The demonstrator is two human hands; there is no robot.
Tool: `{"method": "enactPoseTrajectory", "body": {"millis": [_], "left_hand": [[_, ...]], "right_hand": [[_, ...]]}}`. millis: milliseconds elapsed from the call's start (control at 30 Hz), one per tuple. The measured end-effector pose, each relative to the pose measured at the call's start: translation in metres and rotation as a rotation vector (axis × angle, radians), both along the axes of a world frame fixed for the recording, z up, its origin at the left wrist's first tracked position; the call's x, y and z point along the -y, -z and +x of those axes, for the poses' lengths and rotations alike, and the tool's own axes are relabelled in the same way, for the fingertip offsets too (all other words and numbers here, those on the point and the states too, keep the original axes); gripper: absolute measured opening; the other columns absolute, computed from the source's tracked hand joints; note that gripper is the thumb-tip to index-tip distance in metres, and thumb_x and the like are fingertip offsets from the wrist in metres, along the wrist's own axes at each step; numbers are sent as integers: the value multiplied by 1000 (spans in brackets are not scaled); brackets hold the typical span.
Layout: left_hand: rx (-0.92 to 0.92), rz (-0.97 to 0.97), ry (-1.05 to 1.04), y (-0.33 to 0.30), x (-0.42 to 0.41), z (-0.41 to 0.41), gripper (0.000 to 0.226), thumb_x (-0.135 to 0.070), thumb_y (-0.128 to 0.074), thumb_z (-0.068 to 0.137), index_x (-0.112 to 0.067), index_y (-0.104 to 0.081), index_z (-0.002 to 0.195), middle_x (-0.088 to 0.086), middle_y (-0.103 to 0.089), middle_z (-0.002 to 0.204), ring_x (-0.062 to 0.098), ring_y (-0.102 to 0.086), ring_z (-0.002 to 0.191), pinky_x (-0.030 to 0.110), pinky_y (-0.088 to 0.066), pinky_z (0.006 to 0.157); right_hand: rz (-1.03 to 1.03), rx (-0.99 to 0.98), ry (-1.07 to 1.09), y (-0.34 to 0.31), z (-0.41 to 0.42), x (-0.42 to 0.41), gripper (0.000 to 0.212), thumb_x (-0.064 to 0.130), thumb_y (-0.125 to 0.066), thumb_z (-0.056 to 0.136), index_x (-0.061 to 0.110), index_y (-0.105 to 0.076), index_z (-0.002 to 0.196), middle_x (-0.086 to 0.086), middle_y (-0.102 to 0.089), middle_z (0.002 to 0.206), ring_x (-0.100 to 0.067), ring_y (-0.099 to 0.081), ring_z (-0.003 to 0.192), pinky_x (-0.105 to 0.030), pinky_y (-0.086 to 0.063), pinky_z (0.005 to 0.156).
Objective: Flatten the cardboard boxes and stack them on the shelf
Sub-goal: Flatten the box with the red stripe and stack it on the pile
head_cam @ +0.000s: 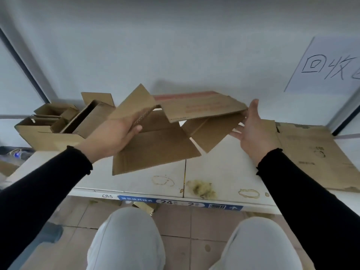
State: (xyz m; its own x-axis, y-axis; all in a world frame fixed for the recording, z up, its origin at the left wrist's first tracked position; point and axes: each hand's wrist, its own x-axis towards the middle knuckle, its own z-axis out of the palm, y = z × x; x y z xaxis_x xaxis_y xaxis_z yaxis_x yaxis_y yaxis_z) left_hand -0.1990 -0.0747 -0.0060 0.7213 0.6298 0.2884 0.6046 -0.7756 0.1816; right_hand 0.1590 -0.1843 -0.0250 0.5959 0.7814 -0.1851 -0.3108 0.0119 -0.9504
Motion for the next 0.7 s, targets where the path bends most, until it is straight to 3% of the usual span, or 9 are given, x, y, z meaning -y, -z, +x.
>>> {"method": "enactPoseTrajectory", "body": {"millis": [33,100,200,267,367,500,567,700], "left_hand": [[-45,54,-29,13,0,-1,54,-36,-35,107,-33,-22,159,3,-70,101,24,-66,78,32,-41,58],[-101,196,-8,40,0,-2,59,-35,-39,106,-27,-20,161,9,-66,131,30,-71,90,33,-50,59],[-141,285,73,85,-8,-5,64,-25,-53,102,-19,-25,160,4,-44,155,24,-63,124,33,-58,71],[-186,235,72,116,-16,-9,72,-18,-56,101,-21,-16,162,0,-28,162,21,-46,141,35,-60,81],[-330,119,54,152,-21,-12,82,-15,-47,103,-35,8,160,-9,-7,167,14,-25,151,38,-52,101],[-372,-24,50,181,-22,-14,83,-15,-41,106,-46,18,155,-13,1,167,13,-16,154,37,-44,110],[-415,-64,41,193,-25,-15,74,-24,-37,109,-48,16,155,-13,2,167,13,-12,155,34,-36,116],[-455,-217,50,209,-32,-13,66,-64,-21,101,-52,17,153,-11,7,168,14,4,156,37,-9,126]], "right_hand": [[-23,-2,-4,8,0,4,53,65,-44,99,26,-64,128,1,-70,119,-19,-71,106,-40,-61,88],[-80,-14,52,28,3,5,25,41,-61,100,21,-64,115,-1,-69,106,-16,-72,92,-36,-63,81],[-170,-58,57,70,14,-1,23,12,-65,98,-3,-60,114,-12,-69,106,-12,-73,67,-26,-63,65],[-217,-98,15,99,18,-3,20,3,-66,96,-5,-58,113,-22,-66,121,-16,-75,76,-24,-62,68],[-272,-36,34,126,20,-2,47,-6,-65,94,4,-41,133,-23,-54,128,-29,-69,105,-26,-61,75],[-374,128,-102,141,27,2,57,-12,-60,94,11,-36,141,-12,-59,104,-22,-66,90,-33,-57,82],[-426,200,-200,149,31,0,58,-11,-60,95,11,-39,144,-12,-60,105,-24,-66,95,-35,-58,84],[-588,480,-356,169,35,-10,52,2,-68,94,10,-51,142,-8,-62,108,-25,-64,97,-40,-54,95]]}}
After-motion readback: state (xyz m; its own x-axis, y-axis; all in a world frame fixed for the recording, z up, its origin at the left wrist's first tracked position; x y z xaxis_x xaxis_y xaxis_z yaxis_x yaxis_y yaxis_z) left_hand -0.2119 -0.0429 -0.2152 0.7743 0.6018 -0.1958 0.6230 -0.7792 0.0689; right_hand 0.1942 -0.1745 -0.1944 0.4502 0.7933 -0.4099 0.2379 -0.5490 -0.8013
